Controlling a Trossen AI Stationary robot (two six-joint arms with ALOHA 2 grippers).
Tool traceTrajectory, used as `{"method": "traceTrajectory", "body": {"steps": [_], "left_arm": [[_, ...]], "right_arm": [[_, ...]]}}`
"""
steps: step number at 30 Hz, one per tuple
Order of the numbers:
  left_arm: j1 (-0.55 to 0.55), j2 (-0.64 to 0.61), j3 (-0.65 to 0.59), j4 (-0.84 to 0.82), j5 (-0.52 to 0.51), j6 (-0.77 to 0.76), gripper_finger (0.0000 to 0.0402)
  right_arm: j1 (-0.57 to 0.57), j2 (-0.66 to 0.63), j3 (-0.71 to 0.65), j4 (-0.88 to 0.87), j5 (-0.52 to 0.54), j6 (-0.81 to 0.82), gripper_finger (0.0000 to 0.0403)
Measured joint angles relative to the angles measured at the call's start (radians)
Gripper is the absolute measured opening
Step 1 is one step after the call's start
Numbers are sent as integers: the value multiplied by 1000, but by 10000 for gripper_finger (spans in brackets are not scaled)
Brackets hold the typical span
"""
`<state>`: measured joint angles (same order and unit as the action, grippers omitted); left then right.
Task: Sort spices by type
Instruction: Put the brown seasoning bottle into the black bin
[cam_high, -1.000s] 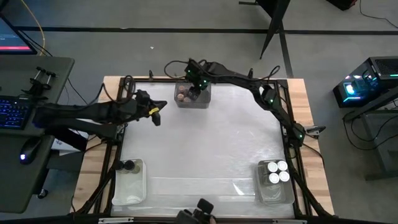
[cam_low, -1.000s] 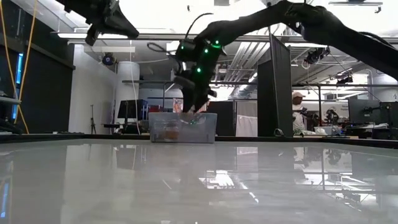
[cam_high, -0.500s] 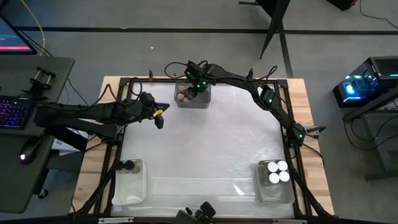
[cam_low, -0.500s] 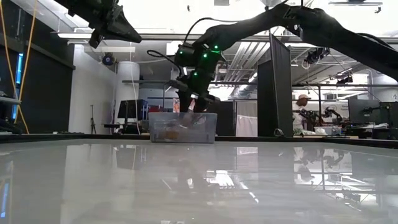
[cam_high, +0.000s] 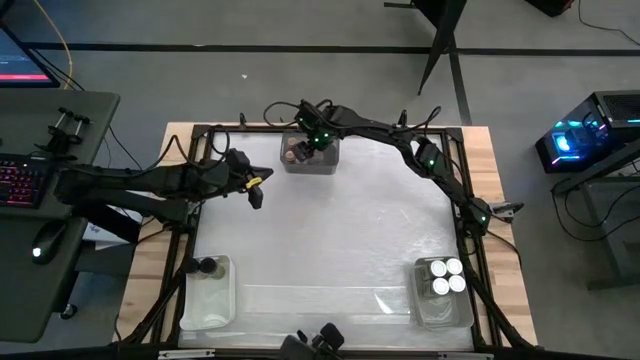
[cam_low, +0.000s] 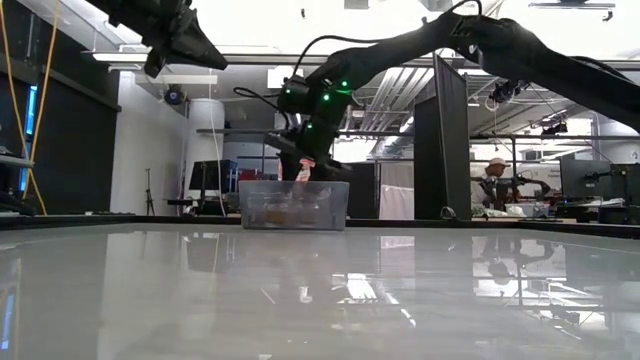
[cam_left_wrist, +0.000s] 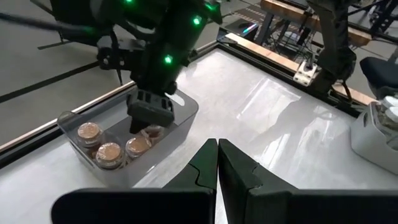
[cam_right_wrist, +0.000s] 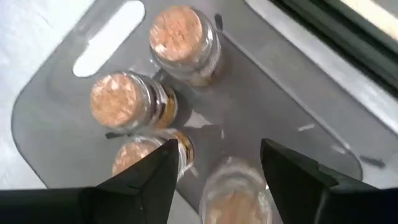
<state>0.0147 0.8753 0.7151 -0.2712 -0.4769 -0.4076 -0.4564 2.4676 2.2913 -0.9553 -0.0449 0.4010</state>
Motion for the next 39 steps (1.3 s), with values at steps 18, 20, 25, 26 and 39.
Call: {"method": "traceTrajectory", "body": {"steps": [18,20,25,26,39], "left_arm": [[0,-1,0,-77,-3,-7,0],[0,-1,0,-77,-4,-8,0],[-1,-2,0,-79,-4,-8,0],[-1,-2,0,-82,-4,-8,0],[-1,-1,0,-109,-15,-8,0]], "right_arm": [[-52,-105,43,-247,-12,-418,42],[-54,-106,22,-263,-27,-466,15],[-55,-106,-33,-230,-40,-543,4],[-54,-106,-46,-218,-43,-562,3],[7,-105,-232,-87,16,-620,1]]}}
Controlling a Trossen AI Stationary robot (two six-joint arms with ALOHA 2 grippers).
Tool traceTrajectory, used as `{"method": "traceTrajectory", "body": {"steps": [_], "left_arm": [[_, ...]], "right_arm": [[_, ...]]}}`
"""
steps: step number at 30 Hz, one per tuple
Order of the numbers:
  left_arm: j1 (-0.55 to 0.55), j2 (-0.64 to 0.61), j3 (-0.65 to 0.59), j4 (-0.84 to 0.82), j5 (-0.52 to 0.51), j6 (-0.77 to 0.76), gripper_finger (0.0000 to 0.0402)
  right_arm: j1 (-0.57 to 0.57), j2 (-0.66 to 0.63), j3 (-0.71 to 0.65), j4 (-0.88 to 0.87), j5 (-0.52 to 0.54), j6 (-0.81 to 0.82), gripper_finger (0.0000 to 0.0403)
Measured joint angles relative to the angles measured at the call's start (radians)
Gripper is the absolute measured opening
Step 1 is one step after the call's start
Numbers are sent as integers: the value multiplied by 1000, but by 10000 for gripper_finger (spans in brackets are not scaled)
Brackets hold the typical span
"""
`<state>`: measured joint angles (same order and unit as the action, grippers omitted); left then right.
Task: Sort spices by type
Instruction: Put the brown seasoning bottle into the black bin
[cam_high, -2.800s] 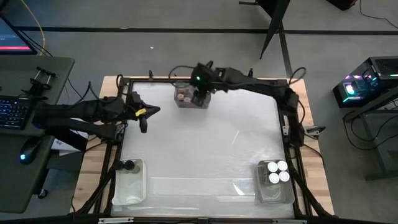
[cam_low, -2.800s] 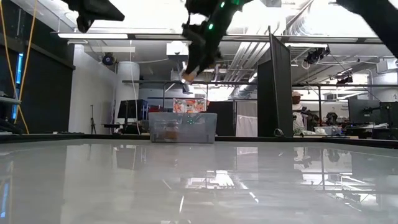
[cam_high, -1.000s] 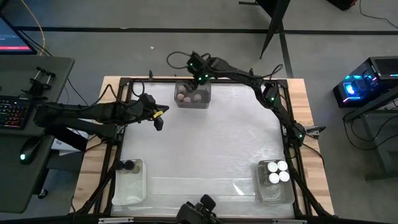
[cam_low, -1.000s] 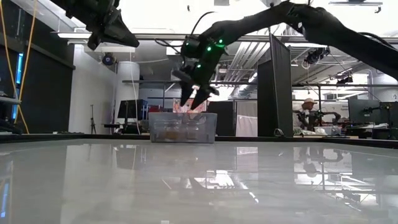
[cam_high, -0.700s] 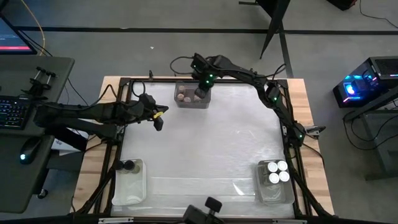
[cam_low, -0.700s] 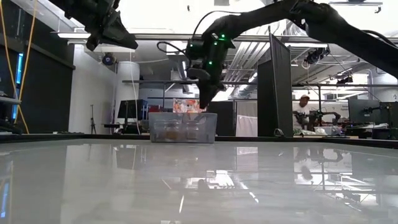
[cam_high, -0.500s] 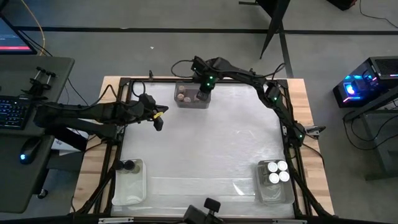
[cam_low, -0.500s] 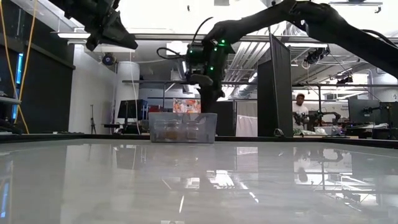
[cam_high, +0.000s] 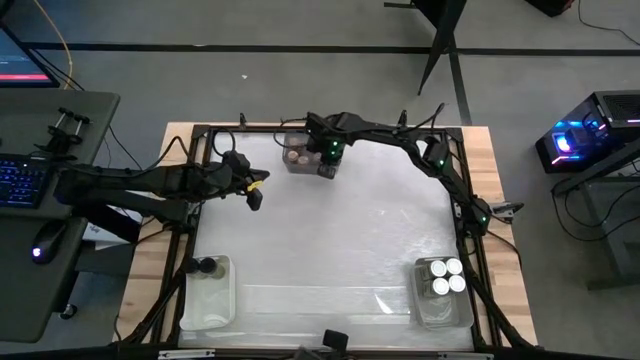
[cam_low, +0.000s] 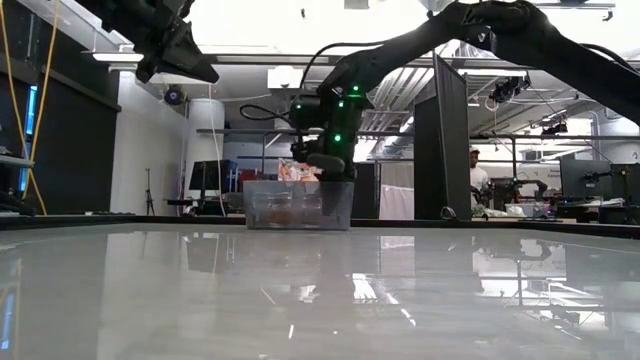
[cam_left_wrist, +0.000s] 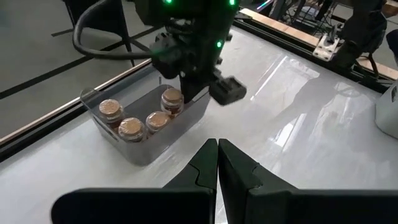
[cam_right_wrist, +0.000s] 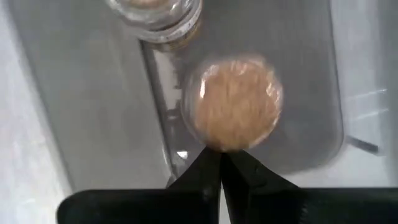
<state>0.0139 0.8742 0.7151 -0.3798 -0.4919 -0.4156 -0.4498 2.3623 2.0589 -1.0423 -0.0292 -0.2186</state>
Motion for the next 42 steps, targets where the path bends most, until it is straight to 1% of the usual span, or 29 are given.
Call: {"method": "traceTrajectory", "body": {"steps": [6,13,21,27,31,34,40,42], "left_arm": [[0,0,0,1,-11,-1,0],[0,0,0,1,-13,-2,0],[0,0,0,1,-16,-1,0],[0,0,0,-5,-16,0,0],[0,0,0,-8,-16,0,0],[0,0,0,-10,-16,-1,0],[0,0,0,-13,-16,-2,0],[0,0,0,-13,-16,-2,0]], "right_arm": [[23,0,-38,99,86,4,1],[40,0,-40,210,89,-7,0],[64,0,-40,316,73,16,0],[64,-14,-40,281,85,-13,0],[41,-46,-38,284,93,-25,0],[14,-44,-38,280,97,-16,0],[-9,-43,-39,274,68,26,0],[-9,-43,-39,261,27,13,0]]}}
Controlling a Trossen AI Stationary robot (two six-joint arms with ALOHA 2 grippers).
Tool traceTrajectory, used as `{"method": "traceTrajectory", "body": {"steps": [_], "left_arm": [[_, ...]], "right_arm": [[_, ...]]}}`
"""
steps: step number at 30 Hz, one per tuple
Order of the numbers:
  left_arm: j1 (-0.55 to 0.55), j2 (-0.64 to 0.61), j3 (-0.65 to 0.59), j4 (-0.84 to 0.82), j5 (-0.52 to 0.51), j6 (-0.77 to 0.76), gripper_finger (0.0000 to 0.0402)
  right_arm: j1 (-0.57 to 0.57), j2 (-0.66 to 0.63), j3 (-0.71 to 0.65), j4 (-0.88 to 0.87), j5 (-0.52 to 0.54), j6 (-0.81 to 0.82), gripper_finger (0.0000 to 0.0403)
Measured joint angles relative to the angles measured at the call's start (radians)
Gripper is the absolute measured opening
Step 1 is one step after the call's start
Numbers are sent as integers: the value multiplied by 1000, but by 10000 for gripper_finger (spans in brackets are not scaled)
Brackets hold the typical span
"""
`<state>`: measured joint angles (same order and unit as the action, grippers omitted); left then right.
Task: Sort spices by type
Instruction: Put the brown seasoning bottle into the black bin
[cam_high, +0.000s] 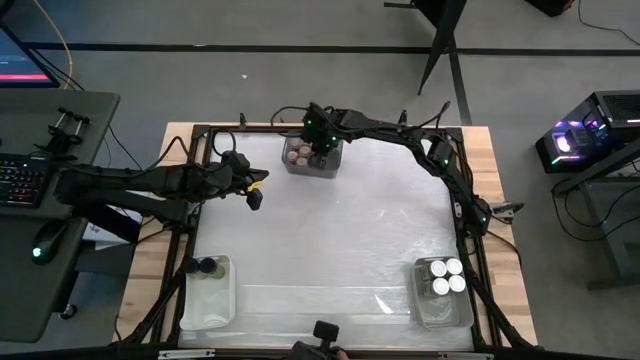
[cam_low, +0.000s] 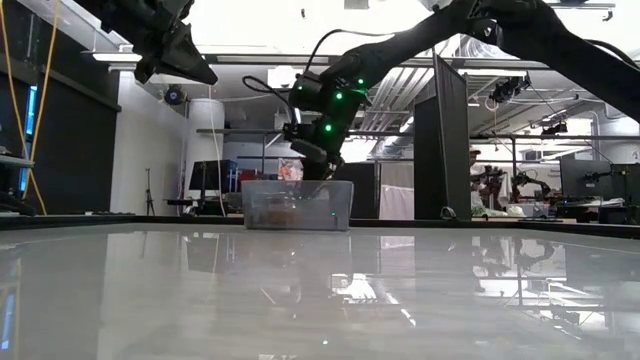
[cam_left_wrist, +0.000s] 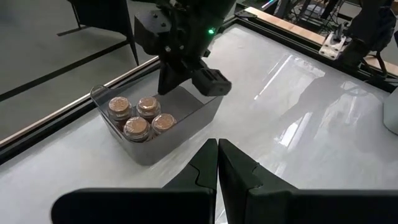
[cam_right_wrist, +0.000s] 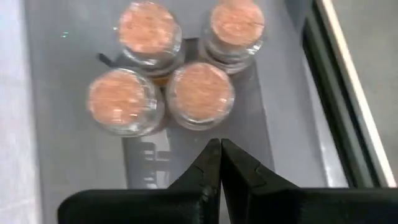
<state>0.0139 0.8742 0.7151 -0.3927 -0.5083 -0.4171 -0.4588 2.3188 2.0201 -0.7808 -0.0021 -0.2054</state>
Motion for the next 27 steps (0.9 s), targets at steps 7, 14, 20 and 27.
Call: {"method": "traceTrajectory", "body": {"steps": [7,14,20,27], "left_arm": [[0,0,0,-1,0,0,0],[0,0,0,-5,0,-26,0],[0,0,0,-6,-1,-25,0],[0,1,0,-7,-15,-25,0]], "right_arm": [[5,42,0,21,-26,-1,0],[5,49,0,30,-35,22,0],[4,49,0,45,-35,25,0],[4,49,0,85,58,73,0]]}}
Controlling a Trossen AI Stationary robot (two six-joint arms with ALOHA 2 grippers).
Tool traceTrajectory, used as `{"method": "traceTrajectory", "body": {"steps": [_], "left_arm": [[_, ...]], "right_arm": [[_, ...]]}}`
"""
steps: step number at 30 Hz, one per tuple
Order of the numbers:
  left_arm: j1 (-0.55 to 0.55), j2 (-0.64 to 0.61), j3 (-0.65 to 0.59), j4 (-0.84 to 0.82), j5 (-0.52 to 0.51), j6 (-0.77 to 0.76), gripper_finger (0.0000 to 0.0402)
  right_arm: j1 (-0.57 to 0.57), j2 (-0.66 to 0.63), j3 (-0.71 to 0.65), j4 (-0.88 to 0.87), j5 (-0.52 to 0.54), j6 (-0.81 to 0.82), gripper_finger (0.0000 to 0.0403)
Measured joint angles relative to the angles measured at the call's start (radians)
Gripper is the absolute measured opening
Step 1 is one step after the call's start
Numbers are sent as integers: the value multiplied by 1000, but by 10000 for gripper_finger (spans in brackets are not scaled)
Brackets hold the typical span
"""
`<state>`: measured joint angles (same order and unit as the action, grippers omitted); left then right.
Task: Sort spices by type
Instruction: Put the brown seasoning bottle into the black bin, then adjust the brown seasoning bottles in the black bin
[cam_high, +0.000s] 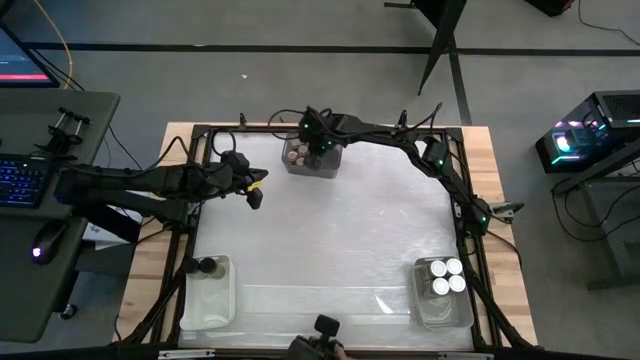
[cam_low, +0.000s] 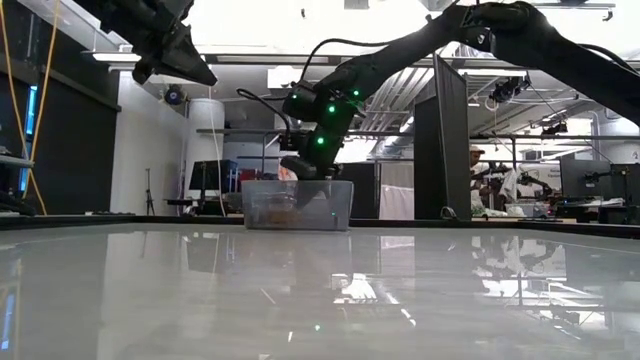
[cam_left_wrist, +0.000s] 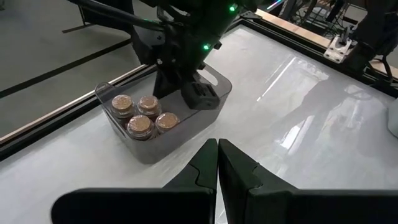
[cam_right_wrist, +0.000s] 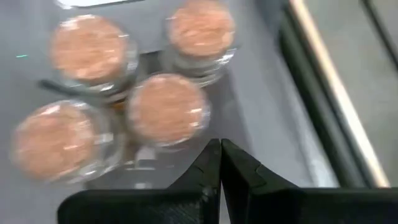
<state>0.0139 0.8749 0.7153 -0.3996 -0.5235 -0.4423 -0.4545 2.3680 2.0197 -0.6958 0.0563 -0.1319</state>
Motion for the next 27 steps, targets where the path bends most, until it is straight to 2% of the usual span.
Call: {"method": "traceTrajectory", "body": {"steps": [3,6,8,12,18,20,23,27], "left_arm": [[0,0,0,0,0,0,0],[0,0,0,0,0,0,0],[0,0,0,0,0,0,0],[0,0,0,-1,0,0,0],[0,0,0,-1,-3,0,0],[0,0,0,-2,-3,0,0],[0,0,0,-2,-3,0,0],[0,0,0,-5,-3,0,0]], "right_arm": [[-4,-1,1,13,63,-1,0],[-12,-1,33,-25,47,-4,0],[-21,-3,75,-87,-28,-5,0],[-40,-6,124,-209,-272,-4,0],[-33,-2,126,-249,-410,-18,0],[-18,0,126,-238,-403,-26,0],[7,0,126,-219,-327,-58,0],[27,0,126,-197,-313,-79,0]]}}
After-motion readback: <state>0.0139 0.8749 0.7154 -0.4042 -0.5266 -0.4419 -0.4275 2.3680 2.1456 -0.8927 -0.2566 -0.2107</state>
